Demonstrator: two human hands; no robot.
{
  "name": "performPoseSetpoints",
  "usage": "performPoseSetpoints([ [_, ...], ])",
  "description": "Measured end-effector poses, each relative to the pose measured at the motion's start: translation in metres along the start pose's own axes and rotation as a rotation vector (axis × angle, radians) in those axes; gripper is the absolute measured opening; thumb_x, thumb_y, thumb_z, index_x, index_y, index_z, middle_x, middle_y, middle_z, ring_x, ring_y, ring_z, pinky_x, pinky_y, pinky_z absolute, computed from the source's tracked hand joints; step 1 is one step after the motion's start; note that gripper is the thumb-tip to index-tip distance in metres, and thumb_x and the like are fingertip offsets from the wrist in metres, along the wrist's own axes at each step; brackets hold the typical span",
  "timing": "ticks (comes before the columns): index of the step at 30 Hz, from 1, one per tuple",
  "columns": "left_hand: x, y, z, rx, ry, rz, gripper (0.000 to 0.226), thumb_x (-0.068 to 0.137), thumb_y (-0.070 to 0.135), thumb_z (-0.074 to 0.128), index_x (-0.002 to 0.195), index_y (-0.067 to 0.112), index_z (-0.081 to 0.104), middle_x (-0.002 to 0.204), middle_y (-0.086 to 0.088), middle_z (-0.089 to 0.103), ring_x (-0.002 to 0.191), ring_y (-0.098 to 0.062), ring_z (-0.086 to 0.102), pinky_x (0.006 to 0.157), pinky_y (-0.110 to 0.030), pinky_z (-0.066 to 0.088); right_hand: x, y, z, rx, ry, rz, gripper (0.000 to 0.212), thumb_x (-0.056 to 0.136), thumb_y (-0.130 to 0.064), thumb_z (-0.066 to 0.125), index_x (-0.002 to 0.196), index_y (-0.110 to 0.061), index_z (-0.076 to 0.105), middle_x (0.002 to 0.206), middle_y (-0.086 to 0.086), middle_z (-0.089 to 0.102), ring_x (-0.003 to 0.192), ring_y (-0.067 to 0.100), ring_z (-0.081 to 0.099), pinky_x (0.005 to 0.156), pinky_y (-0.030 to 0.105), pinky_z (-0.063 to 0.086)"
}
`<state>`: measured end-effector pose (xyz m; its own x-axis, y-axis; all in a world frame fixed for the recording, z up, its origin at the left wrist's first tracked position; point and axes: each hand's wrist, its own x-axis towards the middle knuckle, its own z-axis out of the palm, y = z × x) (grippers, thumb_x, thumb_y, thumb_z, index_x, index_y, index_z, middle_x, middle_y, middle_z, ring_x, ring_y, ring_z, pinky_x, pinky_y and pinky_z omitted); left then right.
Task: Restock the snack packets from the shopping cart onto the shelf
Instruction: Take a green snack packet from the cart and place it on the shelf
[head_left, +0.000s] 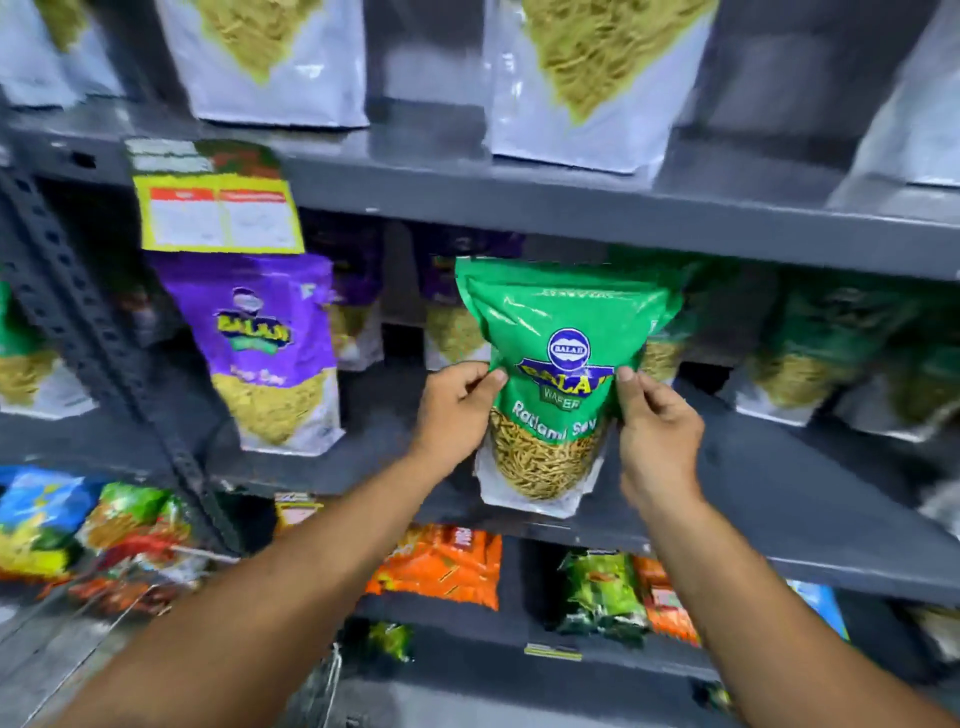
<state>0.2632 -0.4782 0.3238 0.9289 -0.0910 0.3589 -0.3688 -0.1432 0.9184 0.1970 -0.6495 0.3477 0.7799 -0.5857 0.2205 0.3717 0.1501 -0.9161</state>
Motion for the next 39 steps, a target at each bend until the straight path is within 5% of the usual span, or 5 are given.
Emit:
performPoseSetpoints([
  [8,-0.003,0.023,0.152,-0.160,-0.165,-0.062,0.048,0.082,0.041,0.055,0.082,-0.006,0.063,0.080,-0.025,0.068,0.074,-0.015,0.051,0.067,-0.049,0.050,0.053,-0.043,-0.119,-0.061,0.193,-0.011,0.021,0.095,-0.010,0.055,0.084,-0.017,0.071,0.069,-0.015,0.074,0.067,0.000,0.065,0.065,0.019,0.054],
  [17,-0.019,0.060,0.298,-0.127,-0.177,-0.057,0.043,0.092,0.012,0.056,0.054,0.020,0.038,0.050,0.008,0.032,0.045,0.000,0.033,0.047,-0.021,0.026,0.119,-0.064,-0.235,0.009,0.349,0.003,0.020,0.097,-0.010,0.051,0.084,-0.015,0.066,0.065,-0.012,0.073,0.063,0.002,0.065,0.061,0.020,0.055],
  [31,-0.027,0.054,0.364,-0.210,-0.293,-0.180,0.040,0.087,0.033,0.047,0.095,-0.002,0.064,0.088,-0.022,0.063,0.082,-0.019,0.052,0.075,-0.049,0.050,0.161,-0.045,-0.301,-0.038,0.463,0.046,0.038,0.097,-0.015,0.052,0.128,0.007,0.053,0.131,0.026,0.058,0.125,0.036,0.054,0.107,0.049,0.043],
  [36,-0.029,0.055,0.360,-0.236,-0.349,-0.217,0.034,0.094,0.023,0.048,0.112,-0.002,0.063,0.108,-0.021,0.067,0.096,-0.021,0.057,0.095,-0.054,0.048,0.154,-0.035,-0.301,-0.241,0.445,-0.044,0.038,0.099,-0.020,0.047,0.131,0.000,0.050,0.122,0.007,0.059,0.112,0.013,0.056,0.087,0.012,0.047],
  [39,-0.030,0.048,0.335,-0.180,-0.432,-0.171,0.039,0.098,0.015,0.046,0.134,0.001,0.048,0.138,-0.019,0.054,0.123,-0.018,0.051,0.110,-0.037,0.040,0.123,-0.023,-0.293,-0.374,0.509,-0.173,0.042,0.098,-0.019,0.045,0.136,-0.004,0.042,0.128,0.013,0.052,0.116,0.017,0.051,0.098,0.019,0.044],
])
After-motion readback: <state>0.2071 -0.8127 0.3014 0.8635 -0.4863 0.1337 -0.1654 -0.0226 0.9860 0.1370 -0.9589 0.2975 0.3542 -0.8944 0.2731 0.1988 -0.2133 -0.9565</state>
